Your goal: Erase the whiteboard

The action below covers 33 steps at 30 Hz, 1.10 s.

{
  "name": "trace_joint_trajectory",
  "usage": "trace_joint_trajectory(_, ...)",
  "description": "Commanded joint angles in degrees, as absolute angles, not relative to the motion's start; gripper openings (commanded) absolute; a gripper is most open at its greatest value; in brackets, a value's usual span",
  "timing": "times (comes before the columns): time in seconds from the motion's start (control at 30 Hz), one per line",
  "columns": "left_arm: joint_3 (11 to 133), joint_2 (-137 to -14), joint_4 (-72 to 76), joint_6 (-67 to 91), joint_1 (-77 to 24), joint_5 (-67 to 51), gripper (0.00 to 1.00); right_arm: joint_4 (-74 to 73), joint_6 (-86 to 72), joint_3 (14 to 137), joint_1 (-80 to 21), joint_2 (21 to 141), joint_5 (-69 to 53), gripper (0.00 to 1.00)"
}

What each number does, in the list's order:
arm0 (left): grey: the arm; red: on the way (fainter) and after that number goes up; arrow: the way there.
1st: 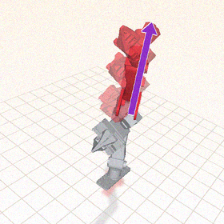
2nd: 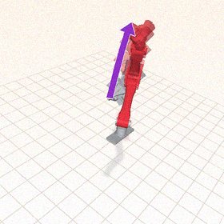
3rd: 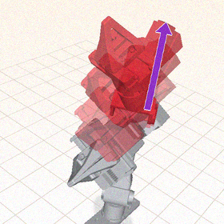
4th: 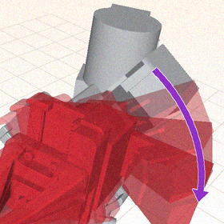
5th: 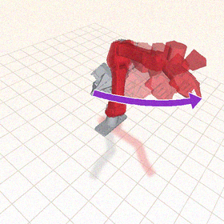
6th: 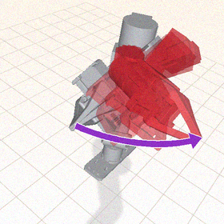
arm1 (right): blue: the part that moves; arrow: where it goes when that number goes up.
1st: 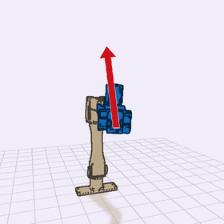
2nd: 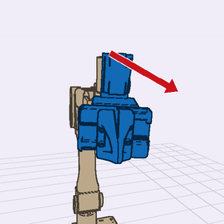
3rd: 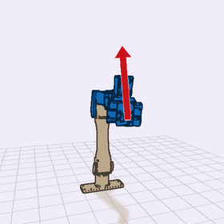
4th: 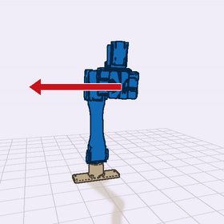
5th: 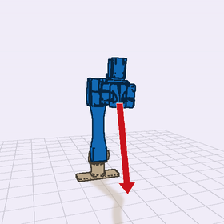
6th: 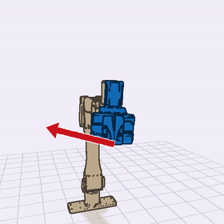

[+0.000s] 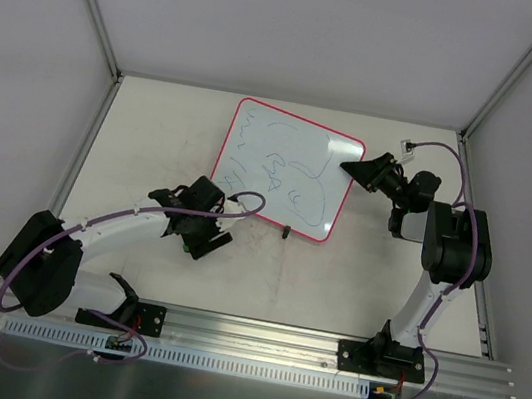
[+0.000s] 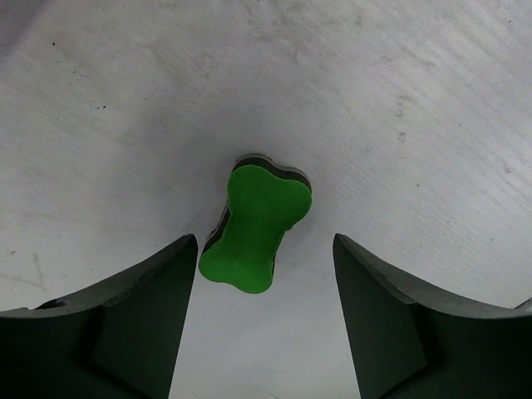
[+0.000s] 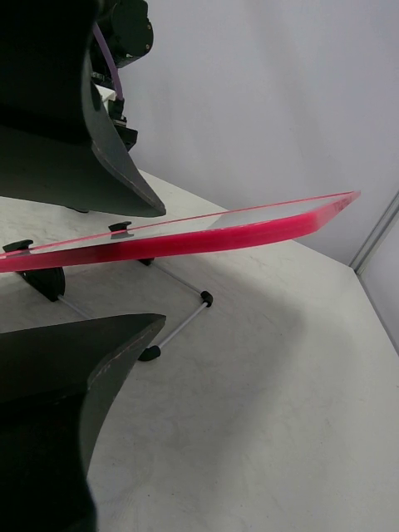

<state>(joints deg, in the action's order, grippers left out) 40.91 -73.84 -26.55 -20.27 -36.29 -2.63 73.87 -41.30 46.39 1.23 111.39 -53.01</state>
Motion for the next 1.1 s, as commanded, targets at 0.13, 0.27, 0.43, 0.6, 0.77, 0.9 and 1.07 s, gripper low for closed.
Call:
trace_joint_trajectory(0.13, 42.2, -76.3, -27.8, -22.4, -35.9, -3.0, 0.75, 81.9, -41.7, 47.8, 1.0, 110.8, -54.4, 0.54)
trace_joint_trajectory(0.27, 43.0, -78.6, -27.9, -22.2, -35.8, -3.9, 0.74, 82.2, -41.9, 47.8, 1.0, 110.7, -54.5, 0.54)
trace_joint_trajectory(0.43, 43.9, -79.9, -28.6, -21.7, -35.9, -4.8, 0.6, 82.2, -41.9, 47.8, 1.0, 110.8, -54.5, 0.54)
trace_joint_trajectory(0.6, 43.8, -79.9, -28.5, -21.4, -35.8, -4.8, 0.46, 82.3, -41.9, 47.8, 1.0, 110.8, -54.5, 0.54)
trace_joint_trajectory(0.77, 44.4, -80.0, -28.7, -20.1, -35.8, -5.4, 0.26, 82.3, -41.9, 47.8, 1.0, 110.8, -54.6, 0.54)
trace_joint_trajectory(0.9, 45.6, -80.2, -28.6, -17.2, -35.6, -3.9, 0.11, 82.3, -42.0, 47.7, 1.0, 110.7, -54.8, 0.54)
trace_joint_trajectory(1.07, 50.0, -83.1, -28.7, -7.2, -33.1, -0.4, 0.0, 82.2, -41.9, 47.7, 1.0, 110.7, -54.8, 0.54)
